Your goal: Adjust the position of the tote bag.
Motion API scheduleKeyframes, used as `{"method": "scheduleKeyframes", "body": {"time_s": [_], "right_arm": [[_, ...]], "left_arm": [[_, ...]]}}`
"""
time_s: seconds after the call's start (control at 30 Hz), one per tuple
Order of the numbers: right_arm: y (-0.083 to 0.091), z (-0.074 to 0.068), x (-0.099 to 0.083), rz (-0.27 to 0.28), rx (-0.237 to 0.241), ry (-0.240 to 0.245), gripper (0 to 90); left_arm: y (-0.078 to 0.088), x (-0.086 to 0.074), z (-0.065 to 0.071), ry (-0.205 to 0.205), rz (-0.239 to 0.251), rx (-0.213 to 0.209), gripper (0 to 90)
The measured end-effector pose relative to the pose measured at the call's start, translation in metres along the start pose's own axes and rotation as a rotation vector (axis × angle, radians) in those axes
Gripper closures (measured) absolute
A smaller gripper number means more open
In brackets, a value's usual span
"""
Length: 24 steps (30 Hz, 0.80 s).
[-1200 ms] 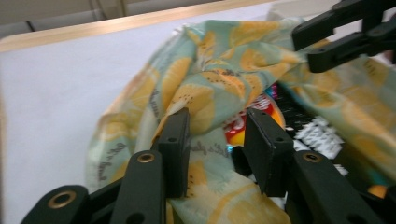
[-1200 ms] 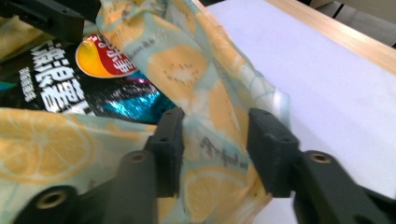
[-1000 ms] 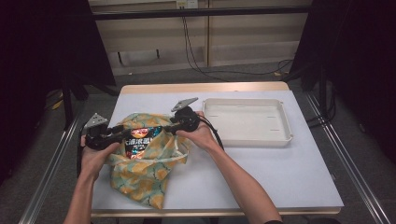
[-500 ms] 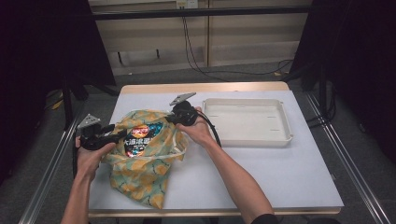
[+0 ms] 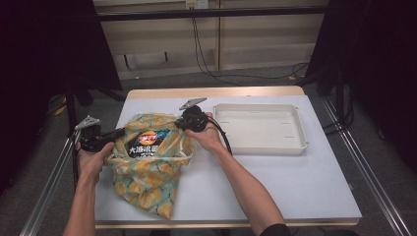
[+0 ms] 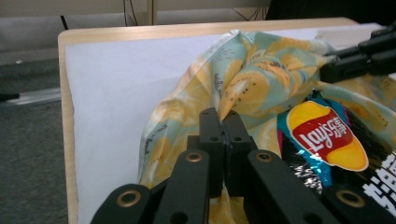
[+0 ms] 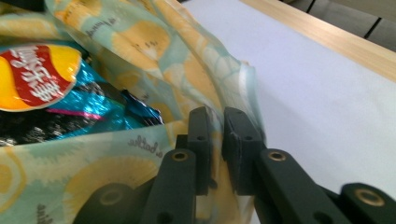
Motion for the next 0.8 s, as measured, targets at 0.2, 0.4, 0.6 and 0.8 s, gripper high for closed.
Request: {"method": "scheduleKeyframes", "body": {"time_s": [0.2,0.4,0.6,0.8], "right_arm": [[-0.004,-0.001,-0.001,-0.055,-0.045,0.011,85.6],[-0.005,-0.004,-0.006,-0.127,-0.056,0.018,86.7],[0.004,-0.002,-0.005,-0.080,-0.041,0.008,69.7],[0.025,0.001,0.003,-0.011,0.005,-0.004,54.2]], "left_arm": [[-0.011,-0.015,-0.007,0.022,-0.059,0.014,89.1],[-0.009,-0.010,-0.003,0.012,-0.041,-0.012,73.9],[0.000,0.000,0.006,-0.016,0.001,-0.025,64.7],[0.009,0.006,0.013,-0.015,0.030,-0.023,59.0]]}}
Point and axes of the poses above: each handheld gripper's, and its own axes: y roughly backward along the jaws, x roughly out of its top, z roughly to its right, the point moved 2 cm from there along -y, roughly forward along the jaws, and after that the axes turned 9 degrees about -y, right-handed, at the moved point
